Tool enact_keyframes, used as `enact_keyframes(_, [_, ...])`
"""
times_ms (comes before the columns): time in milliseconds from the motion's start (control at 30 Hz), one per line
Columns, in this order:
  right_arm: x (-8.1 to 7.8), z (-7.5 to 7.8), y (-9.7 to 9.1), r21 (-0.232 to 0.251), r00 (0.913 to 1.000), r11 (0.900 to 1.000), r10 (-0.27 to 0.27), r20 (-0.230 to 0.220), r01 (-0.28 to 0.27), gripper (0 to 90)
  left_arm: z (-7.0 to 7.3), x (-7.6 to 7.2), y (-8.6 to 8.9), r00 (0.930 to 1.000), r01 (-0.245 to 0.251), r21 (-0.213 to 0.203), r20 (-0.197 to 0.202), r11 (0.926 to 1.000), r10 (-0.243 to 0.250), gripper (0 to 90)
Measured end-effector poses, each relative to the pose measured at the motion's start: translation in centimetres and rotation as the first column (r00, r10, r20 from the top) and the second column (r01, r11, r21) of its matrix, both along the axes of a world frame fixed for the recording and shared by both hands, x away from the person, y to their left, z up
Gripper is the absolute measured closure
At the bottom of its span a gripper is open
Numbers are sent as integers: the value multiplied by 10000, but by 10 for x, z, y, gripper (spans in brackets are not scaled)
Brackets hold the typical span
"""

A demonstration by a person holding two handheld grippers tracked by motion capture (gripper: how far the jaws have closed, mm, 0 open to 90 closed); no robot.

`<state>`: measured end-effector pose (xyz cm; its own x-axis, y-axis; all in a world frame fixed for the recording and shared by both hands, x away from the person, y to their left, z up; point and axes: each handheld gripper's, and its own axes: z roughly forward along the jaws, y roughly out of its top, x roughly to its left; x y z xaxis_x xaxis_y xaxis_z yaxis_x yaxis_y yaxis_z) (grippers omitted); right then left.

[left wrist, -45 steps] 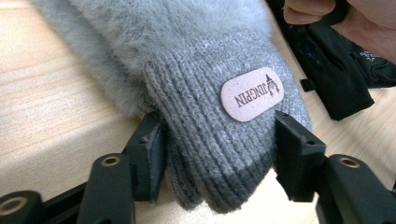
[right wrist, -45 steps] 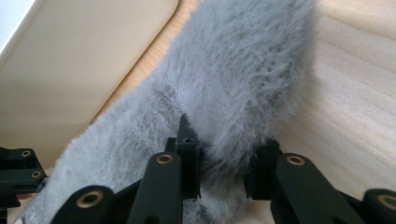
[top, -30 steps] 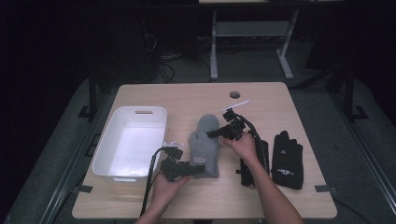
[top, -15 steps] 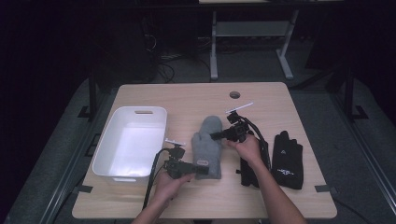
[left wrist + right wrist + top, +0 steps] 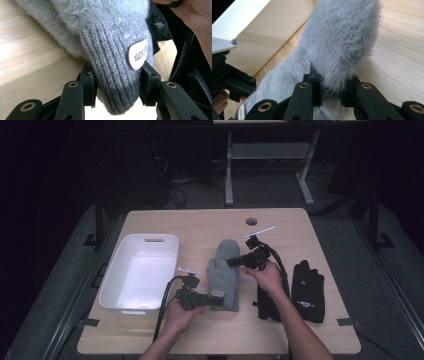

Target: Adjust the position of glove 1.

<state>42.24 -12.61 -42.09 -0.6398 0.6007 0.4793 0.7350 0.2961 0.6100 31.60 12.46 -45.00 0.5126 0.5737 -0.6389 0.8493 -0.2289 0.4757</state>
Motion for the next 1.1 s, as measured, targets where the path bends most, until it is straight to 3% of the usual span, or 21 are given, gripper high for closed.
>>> enact_keyframes(133, [-3, 9, -4, 266, 9999, 9996, -129, 61, 127, 755, 11, -2, -1, 9997, -94, -178, 217, 9998, 98, 562])
enact_keyframes(367, [-7, 35, -5, 581, 9992, 9981, -214, 342, 194, 754, 39, -4, 4, 9969, 103, -49, 778, 9999, -99, 559])
enact_keyframes(633, [-9, 60, 0, 609, 9979, 9979, -271, 594, 235, 753, 63, -5, 17, 9922, 175, 156, 1231, 9997, -193, 557])
enact_keyframes(1100, [-10, 94, 19, 738, 9962, 9973, -116, 859, 52, 753, 92, -6, 41, 9871, 204, 181, 1586, 9996, -230, 555])
